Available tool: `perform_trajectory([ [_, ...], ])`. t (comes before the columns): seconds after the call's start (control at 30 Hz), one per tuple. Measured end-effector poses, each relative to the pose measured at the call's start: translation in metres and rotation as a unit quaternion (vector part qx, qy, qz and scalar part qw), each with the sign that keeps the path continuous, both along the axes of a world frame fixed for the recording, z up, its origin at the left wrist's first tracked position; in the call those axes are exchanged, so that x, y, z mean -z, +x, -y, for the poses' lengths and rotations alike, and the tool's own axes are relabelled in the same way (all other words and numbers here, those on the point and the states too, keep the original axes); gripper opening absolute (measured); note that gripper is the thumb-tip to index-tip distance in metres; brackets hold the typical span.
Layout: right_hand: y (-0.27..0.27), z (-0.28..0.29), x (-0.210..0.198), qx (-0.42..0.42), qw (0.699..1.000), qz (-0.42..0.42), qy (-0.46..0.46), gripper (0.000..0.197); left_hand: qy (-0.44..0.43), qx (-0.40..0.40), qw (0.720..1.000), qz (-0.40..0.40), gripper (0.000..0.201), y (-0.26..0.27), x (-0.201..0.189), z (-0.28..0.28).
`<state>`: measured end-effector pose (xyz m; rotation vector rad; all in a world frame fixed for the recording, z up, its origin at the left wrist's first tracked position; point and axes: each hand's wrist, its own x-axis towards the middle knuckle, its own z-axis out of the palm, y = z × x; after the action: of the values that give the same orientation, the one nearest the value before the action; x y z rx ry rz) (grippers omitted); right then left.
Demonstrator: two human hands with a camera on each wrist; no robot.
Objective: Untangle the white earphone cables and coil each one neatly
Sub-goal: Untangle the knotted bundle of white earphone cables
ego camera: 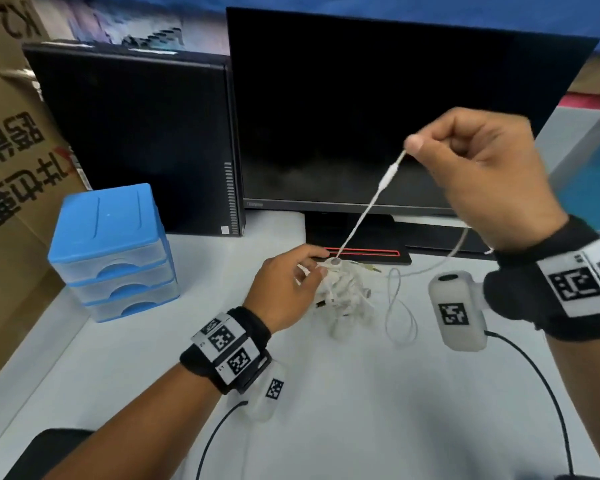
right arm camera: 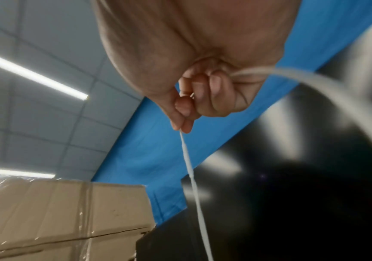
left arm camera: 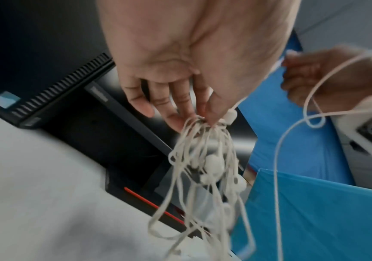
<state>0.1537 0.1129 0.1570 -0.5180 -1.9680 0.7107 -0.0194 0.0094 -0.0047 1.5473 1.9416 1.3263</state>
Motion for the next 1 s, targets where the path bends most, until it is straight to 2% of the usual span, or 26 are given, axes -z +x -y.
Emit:
perform_trajectory([
  [0.07, 0.013, -0.012, 0.016, 0.006, 0.999, 0.012, -0.052, 0.02, -0.035, 0.031, 0.998, -0.047, 0.025, -0.008, 0.002, 0.003],
  [0.13, 0.027, -0.023, 0.035, 0.037, 0.994, 0.042, -0.099, 0.023, -0.051, 0.057, 0.996, -0.053, 0.025, -0.015, 0.003, 0.007],
  [0.23, 0.045, -0.033, 0.066, 0.089, 0.971, 0.124, -0.183, 0.02, -0.056, 0.079, 0.995, 0.029, 0.02, -0.021, 0.002, 0.014],
  [0.3, 0.047, -0.027, 0.088, 0.079, 0.962, 0.184, -0.185, 0.022, -0.044, 0.092, 0.991, 0.088, 0.024, -0.017, -0.004, 0.018],
  [0.4, 0.03, -0.001, 0.116, -0.033, 0.962, 0.221, -0.157, 0.038, -0.014, 0.113, 0.985, 0.13, 0.024, -0.005, -0.016, 0.021],
  [0.5, 0.006, 0.022, 0.139, -0.149, 0.94, 0.259, -0.165, 0.054, -0.002, 0.131, 0.98, 0.149, 0.024, 0.005, -0.02, 0.022],
  [0.6, -0.003, 0.032, 0.16, -0.236, 0.903, 0.276, -0.23, 0.052, 0.015, 0.105, 0.982, 0.156, 0.024, 0.007, -0.022, 0.025],
  [0.67, -0.003, 0.034, 0.166, -0.238, 0.893, 0.235, -0.302, 0.05, 0.021, 0.076, 0.981, 0.177, 0.023, 0.004, -0.024, 0.024],
  [0.7, -0.004, 0.036, 0.168, -0.227, 0.894, 0.201, -0.33, 0.047, 0.024, 0.062, 0.98, 0.188, 0.023, 0.002, -0.024, 0.024],
  [0.77, -0.008, 0.042, 0.169, -0.174, 0.916, 0.149, -0.329, 0.045, 0.028, 0.035, 0.978, 0.201, 0.022, -0.002, -0.024, 0.023],
  [0.87, -0.016, 0.054, 0.175, -0.117, 0.95, 0.164, -0.238, 0.04, 0.031, 0.009, 0.97, 0.24, 0.022, -0.001, -0.025, 0.024],
  [0.93, -0.019, 0.059, 0.179, -0.115, 0.954, 0.176, -0.212, 0.029, 0.031, 0.001, 0.961, 0.276, 0.022, -0.001, -0.025, 0.025],
  [1.0, -0.019, 0.057, 0.174, -0.111, 0.953, 0.17, -0.225, 0.025, 0.009, -0.029, 0.956, 0.291, 0.021, -0.008, -0.02, 0.022],
])
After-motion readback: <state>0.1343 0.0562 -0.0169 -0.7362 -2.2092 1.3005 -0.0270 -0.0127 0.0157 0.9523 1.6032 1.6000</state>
